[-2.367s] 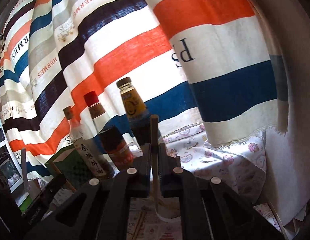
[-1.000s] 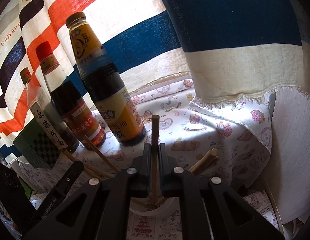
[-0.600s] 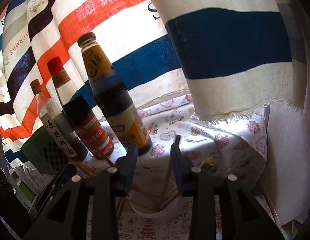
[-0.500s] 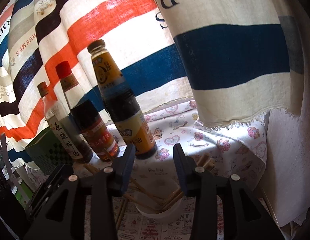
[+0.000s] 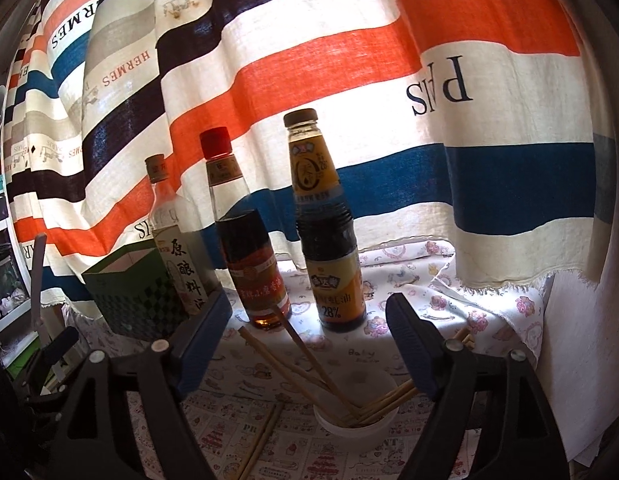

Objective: Organize utensils
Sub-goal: 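Withdraw both open grippers from the cup toward the loose chopsticks, then close the right gripper on two wooden chopsticks on the table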

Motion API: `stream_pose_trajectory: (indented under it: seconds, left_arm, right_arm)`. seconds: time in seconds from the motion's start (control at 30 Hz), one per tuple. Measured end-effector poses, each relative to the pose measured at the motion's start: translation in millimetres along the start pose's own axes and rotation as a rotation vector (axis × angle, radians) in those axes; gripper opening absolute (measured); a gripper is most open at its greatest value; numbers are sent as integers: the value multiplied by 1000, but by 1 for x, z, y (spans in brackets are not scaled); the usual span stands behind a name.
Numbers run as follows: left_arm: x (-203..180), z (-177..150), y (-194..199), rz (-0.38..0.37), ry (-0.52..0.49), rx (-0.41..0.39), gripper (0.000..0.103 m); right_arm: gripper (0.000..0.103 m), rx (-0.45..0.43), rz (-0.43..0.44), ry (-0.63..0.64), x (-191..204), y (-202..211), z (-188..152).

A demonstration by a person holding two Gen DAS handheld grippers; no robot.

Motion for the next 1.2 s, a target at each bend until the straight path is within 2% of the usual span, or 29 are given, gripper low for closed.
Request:
stream_pose_trajectory:
  seconds: [0.1, 0.2, 0.3, 0.37, 0.47, 0.6, 0.73, 0.87, 1.0, 1.07, 1.1, 1.2]
  left_arm:
    - [11, -12, 6, 36, 7, 6, 101]
    - [15, -22, 11, 26, -25, 24, 102]
    - [19, -25, 14, 49, -36, 2, 102]
    - [22, -28, 7, 62, -35, 22, 102]
    - [32, -35, -9, 88, -12, 57, 102]
    - [50, -50, -42, 108, 42, 150, 102]
    - [70, -65, -69, 102, 118, 239, 102]
    - [88, -77, -87, 109, 183, 293, 102]
    - [98, -84, -98, 151, 191, 321, 102]
    - [102, -88, -102, 157, 210, 343, 102]
    - [104, -89, -104, 156, 219, 353, 102]
    - [105, -95, -111, 181, 219, 385, 102]
  right_arm:
    - [92, -8, 1, 13, 10, 1, -1]
    - [100, -20, -10, 32, 19, 3, -3]
    - [102, -22, -24, 28, 27, 2, -5]
    - [102, 1, -28, 17, 30, -3, -7]
    - [102, 57, -31, 13, 36, -11, -11]
    - [102, 167, -5, 0, 44, -27, -19]
    - [102, 300, 62, -82, 46, -50, -31]
    - [101, 402, 74, -143, 48, -75, -48]
    - [91, 438, 37, -127, 58, -90, -61]
    - [82, 464, -6, -125, 61, -100, -70]
    - [71, 485, -30, -125, 62, -106, -75]
    - [50, 553, -69, -120, 66, -128, -92]
Point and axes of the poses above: each gripper's, at about its wrist camera, not at the fingertips, and y roughly against the way its jaws point, x to its left, z to its top, the point moved 2 cm from there along -y, roughly the way its jaws point, and after that the axes turned 8 degrees about x, right-handed, at the moved point
